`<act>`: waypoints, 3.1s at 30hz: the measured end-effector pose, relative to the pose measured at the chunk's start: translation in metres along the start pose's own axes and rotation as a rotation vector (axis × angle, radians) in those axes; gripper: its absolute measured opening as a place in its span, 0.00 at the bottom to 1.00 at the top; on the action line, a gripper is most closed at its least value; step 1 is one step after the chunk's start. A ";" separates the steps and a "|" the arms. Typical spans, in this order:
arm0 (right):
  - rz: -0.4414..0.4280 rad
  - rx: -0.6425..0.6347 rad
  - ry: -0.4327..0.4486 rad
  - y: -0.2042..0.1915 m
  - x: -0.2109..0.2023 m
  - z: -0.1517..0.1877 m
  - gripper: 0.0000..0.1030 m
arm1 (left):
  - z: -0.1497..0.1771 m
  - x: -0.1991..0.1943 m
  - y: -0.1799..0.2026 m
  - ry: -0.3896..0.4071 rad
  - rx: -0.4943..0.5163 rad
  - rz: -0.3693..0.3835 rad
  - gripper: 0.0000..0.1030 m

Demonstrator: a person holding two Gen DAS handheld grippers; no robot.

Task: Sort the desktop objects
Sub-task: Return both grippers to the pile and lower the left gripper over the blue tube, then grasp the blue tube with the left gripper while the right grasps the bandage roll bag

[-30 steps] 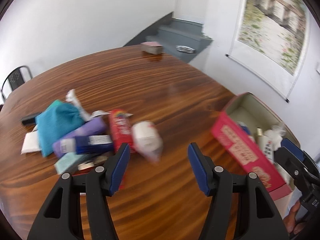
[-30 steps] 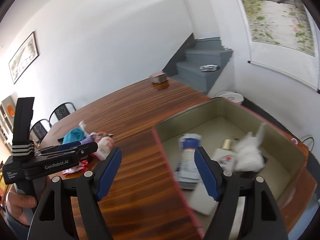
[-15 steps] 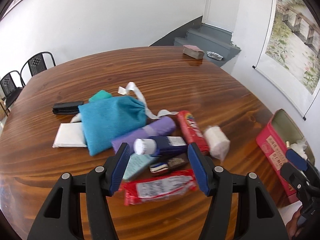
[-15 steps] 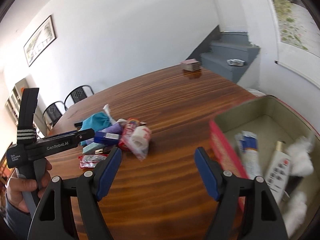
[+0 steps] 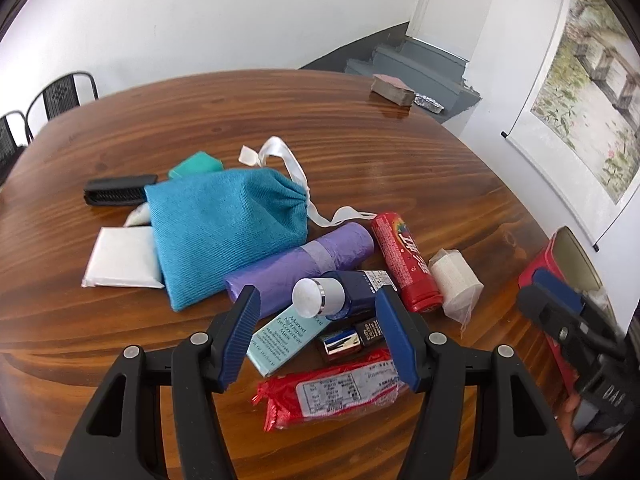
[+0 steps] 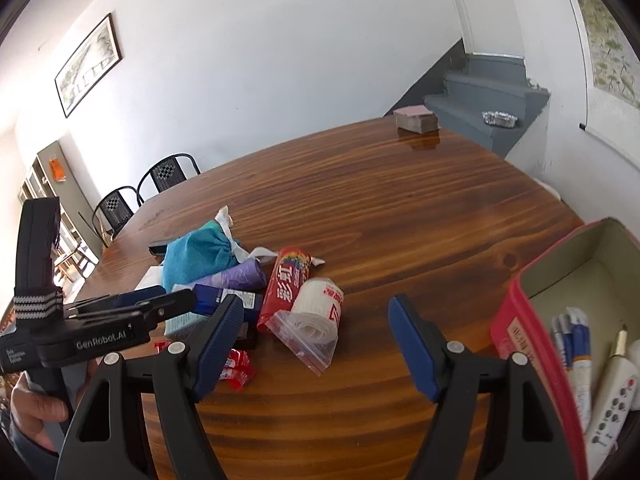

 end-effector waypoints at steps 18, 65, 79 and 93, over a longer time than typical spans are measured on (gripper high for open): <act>0.000 0.018 -0.002 0.004 -0.002 0.003 0.76 | -0.003 0.021 0.025 -0.011 -0.004 0.005 0.58; 0.015 0.038 0.005 0.009 -0.005 0.004 0.76 | 0.003 0.023 0.054 0.073 0.175 -0.073 0.42; 0.043 0.017 -0.011 0.012 0.000 0.007 0.76 | 0.010 0.009 0.043 0.085 0.121 -0.070 0.23; 0.051 0.003 -0.042 0.011 0.009 0.014 0.76 | 0.017 0.003 0.027 0.063 0.099 -0.094 0.23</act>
Point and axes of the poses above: each gripper's, at about its wrist camera, not at the fingertips, and x roughly the way its jaws point, y to its right, z to its underside, the point moved 7 cm from there along x, roughly the way its jaws point, and after that the axes turned 13 degrees about -z, right-handed, at the moved point
